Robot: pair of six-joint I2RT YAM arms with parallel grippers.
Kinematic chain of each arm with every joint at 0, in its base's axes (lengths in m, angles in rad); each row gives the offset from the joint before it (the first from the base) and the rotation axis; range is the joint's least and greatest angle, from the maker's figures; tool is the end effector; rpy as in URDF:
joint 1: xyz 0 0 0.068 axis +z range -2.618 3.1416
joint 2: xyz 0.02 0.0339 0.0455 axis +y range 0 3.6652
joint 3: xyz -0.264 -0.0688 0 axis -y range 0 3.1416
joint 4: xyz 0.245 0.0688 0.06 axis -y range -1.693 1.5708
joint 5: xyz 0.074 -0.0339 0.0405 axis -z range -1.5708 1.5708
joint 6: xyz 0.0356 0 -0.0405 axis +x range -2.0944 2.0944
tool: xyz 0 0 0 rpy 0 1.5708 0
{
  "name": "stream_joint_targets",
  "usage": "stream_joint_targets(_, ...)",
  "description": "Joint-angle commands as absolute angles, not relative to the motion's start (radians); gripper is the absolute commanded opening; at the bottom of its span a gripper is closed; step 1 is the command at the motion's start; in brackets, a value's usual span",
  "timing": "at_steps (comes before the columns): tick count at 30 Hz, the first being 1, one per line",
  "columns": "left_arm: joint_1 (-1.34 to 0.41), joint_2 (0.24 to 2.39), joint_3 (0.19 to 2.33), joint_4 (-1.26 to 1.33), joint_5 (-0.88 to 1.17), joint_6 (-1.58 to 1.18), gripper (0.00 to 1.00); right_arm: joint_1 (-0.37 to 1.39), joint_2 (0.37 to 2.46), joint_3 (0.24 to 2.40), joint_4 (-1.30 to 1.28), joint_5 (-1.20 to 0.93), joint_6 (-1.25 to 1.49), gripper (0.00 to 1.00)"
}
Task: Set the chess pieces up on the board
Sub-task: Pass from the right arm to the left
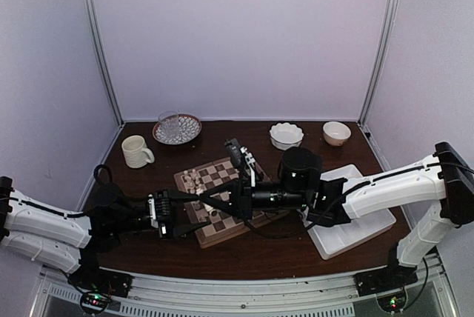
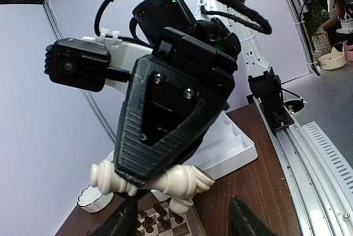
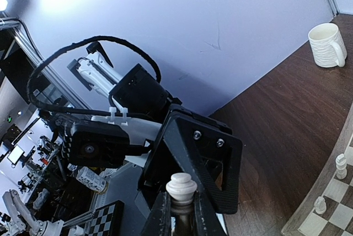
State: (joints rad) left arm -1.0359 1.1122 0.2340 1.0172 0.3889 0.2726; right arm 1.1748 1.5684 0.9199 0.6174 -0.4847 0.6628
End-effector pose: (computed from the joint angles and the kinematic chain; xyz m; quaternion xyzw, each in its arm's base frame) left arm 0.0963 -0.1890 0.2148 0.5076 0.4222 -0.3934 0.6398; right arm 0.1221 0.3351 0.2741 -0.3381 0.6320 0.6416 0.2730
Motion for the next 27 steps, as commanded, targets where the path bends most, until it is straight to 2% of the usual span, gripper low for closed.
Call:
stream_joint_targets(1,-1.041,1.107,0.251,1.022,0.42,0.291,0.54,1.185,1.579,0.967,0.676,-0.508,0.677,0.0)
stream_joint_targets(5,-1.042,1.106,0.259,1.005,0.425,0.291,0.48,1.184,1.589,0.975,0.677,-0.51,0.672,0.0)
stream_joint_targets(11,-1.042,1.104,0.259,1.001,0.425,0.291,0.45,1.185,1.604,0.985,0.679,-0.512,0.673,0.0)
stream_joint_targets(16,-1.042,1.096,0.256,1.003,0.412,0.287,0.51,1.184,1.614,0.989,0.68,-0.515,0.679,0.0)
stream_joint_targets(27,-1.041,1.082,0.242,1.026,0.41,0.281,0.48,1.185,1.618,0.993,0.653,-0.5,0.655,0.0)
